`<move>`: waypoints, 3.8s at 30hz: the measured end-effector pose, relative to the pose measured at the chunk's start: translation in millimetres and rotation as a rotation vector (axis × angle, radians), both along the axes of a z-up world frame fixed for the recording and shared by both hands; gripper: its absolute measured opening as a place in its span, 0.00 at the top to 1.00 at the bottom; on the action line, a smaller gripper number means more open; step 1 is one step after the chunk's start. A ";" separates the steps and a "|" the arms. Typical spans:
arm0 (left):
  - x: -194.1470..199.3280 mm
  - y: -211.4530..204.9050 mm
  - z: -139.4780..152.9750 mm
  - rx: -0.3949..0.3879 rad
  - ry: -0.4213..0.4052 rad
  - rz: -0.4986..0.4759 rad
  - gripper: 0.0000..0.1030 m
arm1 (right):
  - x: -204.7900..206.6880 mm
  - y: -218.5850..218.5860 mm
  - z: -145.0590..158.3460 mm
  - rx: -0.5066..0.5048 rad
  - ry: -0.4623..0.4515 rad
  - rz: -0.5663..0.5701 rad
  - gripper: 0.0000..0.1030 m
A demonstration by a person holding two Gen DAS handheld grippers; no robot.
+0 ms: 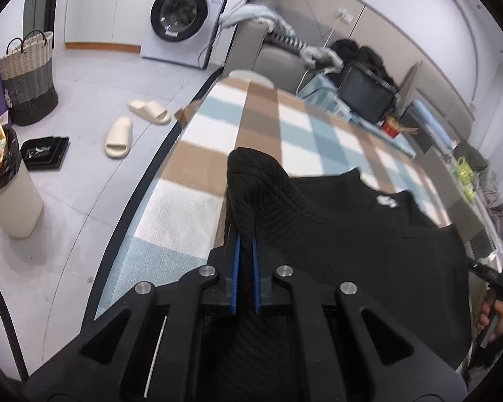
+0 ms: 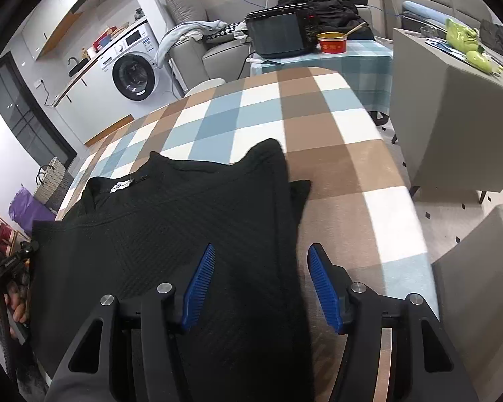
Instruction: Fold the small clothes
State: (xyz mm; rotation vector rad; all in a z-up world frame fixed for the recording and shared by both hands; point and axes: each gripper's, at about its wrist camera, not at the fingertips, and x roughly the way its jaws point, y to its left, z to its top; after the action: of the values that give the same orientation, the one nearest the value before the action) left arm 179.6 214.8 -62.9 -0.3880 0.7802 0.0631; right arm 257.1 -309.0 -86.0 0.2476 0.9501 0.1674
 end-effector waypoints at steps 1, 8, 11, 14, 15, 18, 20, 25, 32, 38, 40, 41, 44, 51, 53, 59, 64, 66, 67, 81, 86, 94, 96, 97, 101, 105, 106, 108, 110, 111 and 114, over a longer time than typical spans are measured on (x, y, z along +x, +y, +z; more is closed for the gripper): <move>-3.4 -0.1 5.0 -0.014 -0.021 -0.010 0.97 | -0.7 -2.4 -0.4 -0.004 0.001 -0.005 0.43; -11.5 5.4 23.3 -0.046 -0.087 0.001 0.97 | 6.1 -8.7 -7.0 0.020 0.013 -0.012 0.44; -9.7 8.4 20.1 -0.051 -0.072 0.009 0.97 | 7.2 -3.5 -5.4 0.006 -0.007 -0.004 0.75; -9.6 9.2 17.4 -0.049 -0.066 0.011 0.97 | 4.1 1.5 2.6 -0.039 -0.065 0.002 0.95; -9.9 9.5 17.6 -0.050 -0.069 0.011 0.97 | 2.8 1.6 5.4 -0.034 -0.082 0.009 0.95; -9.8 12.5 18.2 -0.078 -0.088 0.009 0.97 | -5.9 2.0 21.2 -0.021 -0.170 0.013 0.95; -8.2 15.3 20.2 -0.097 -0.108 0.014 0.97 | -8.8 -0.7 29.9 0.001 -0.208 0.002 0.95; -2.9 21.1 23.3 -0.120 -0.128 0.046 0.97 | -4.0 -6.5 35.0 0.036 -0.229 -0.031 0.95; 25.8 29.6 -5.1 -0.050 0.026 0.141 0.97 | 24.4 -1.4 10.3 -0.002 -0.120 -0.067 0.95; 13.1 27.0 -16.3 -0.053 0.097 0.120 0.81 | 22.9 2.3 -0.2 -0.013 -0.016 -0.029 0.49; -0.1 23.1 -12.4 -0.043 0.084 0.112 0.60 | 10.6 -0.4 2.9 0.012 -0.017 -0.013 0.46; -9.2 19.3 -9.4 -0.029 0.070 0.109 0.54 | 3.6 -2.0 3.0 0.018 -0.007 -0.006 0.45; -36.4 5.7 0.2 0.015 0.057 0.092 0.40 | -22.7 -8.6 -4.3 0.073 0.048 -0.004 0.45; -91.7 -27.8 9.8 0.055 0.058 0.022 0.31 | -81.5 -10.4 -12.9 0.126 0.065 0.019 0.45; -103.1 -34.6 7.9 0.058 0.067 0.014 0.31 | -95.9 -12.8 -13.5 0.151 0.056 0.033 0.45; -141.9 -50.9 1.8 0.043 0.087 0.008 0.30 | -122.9 -23.6 -16.5 0.183 0.045 0.011 0.45; -166.0 -59.1 -1.8 0.043 0.103 0.000 0.23 | -135.5 -28.3 -20.4 0.222 0.034 0.003 0.45; -174.2 -61.4 -4.0 0.041 0.108 0.003 0.23 | -138.8 -26.7 -21.1 0.241 0.023 0.006 0.49; -178.3 -62.3 -5.1 0.040 0.112 0.006 0.23 | -140.0 -24.4 -21.8 0.249 0.026 0.017 0.56; -200.2 -53.7 5.9 0.060 0.098 0.037 0.23 | -154.8 5.4 0.8 0.010 0.017 -0.031 0.75; -205.5 -74.1 13.0 0.069 0.073 -0.012 0.23 | -171.9 23.7 38.5 -0.018 -0.111 -0.033 0.55; -190.6 -136.1 12.8 0.113 0.051 -0.188 0.23 | -179.3 101.2 43.6 0.016 -0.136 0.160 0.18; -185.7 -149.8 8.9 0.130 0.065 -0.225 0.23 | -176.3 116.2 34.7 0.027 -0.114 0.178 0.18; -183.3 -157.1 6.2 0.145 0.067 -0.239 0.23 | -175.9 123.9 30.5 0.024 -0.103 0.183 0.18; -180.6 -172.4 -6.5 0.213 0.076 -0.263 0.23 | -174.5 149.1 14.6 -0.021 -0.086 0.189 0.18; -184.4 -178.0 -12.5 0.261 0.063 -0.290 0.23 | -174.1 171.8 -0.4 -0.129 -0.083 0.208 0.18; -185.6 -179.2 -12.8 0.273 0.063 -0.295 0.23 | -174.4 175.6 -4.7 -0.153 -0.087 0.217 0.18; -186.4 -179.3 -14.2 0.276 0.062 -0.300 0.23 | -177.0 179.2 -12.2 -0.213 -0.084 0.225 0.19; -187.8 -178.8 -15.5 0.282 0.058 -0.300 0.23 | -182.7 180.4 -16.7 -0.285 -0.101 0.240 0.19; -189.2 -179.4 -15.9 0.292 0.056 -0.304 0.22 | -183.4 177.4 -17.2 -0.304 -0.104 0.242 0.18; -191.7 -179.1 -16.5 0.312 0.065 -0.322 0.22 | -187.0 159.2 -15.7 -0.323 -0.095 0.223 0.18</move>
State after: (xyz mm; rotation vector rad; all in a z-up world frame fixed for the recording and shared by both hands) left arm -12.1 35.7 -79.4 0.0379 0.8729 -0.1043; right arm 70.1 -149.8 -101.7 -0.1630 0.8944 0.2250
